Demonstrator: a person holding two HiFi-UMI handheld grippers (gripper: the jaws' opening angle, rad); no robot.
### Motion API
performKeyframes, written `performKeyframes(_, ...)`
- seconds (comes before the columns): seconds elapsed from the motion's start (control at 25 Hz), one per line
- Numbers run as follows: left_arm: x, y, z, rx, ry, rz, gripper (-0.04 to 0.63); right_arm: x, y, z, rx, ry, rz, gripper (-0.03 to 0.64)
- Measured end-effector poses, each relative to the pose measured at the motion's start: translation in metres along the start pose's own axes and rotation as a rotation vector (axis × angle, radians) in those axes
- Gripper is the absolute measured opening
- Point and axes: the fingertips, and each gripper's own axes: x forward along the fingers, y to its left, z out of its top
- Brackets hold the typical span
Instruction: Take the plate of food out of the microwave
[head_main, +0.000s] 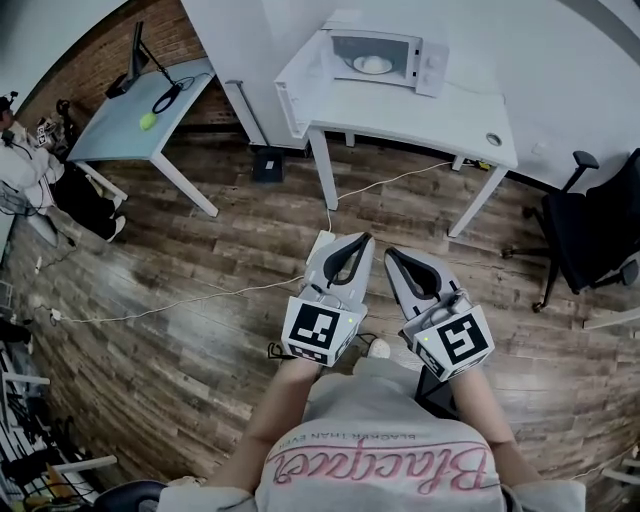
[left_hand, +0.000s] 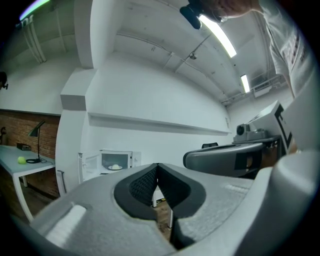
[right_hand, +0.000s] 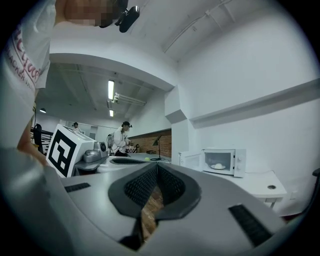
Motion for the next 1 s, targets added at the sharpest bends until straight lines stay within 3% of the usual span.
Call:
performKeyframes(0.32,0.039,0.003,0.006,0.019,-0.027,0.027,0.006,0.01,-0.037,0.001,0.005,-0.029,0.003,0.011)
performKeyframes(1.0,0.071,0.008,0.001,-0.016,-0.024,0.049,0.006,0.021,-0.073,-0.008,0.031,-0.012,0.002,0.011)
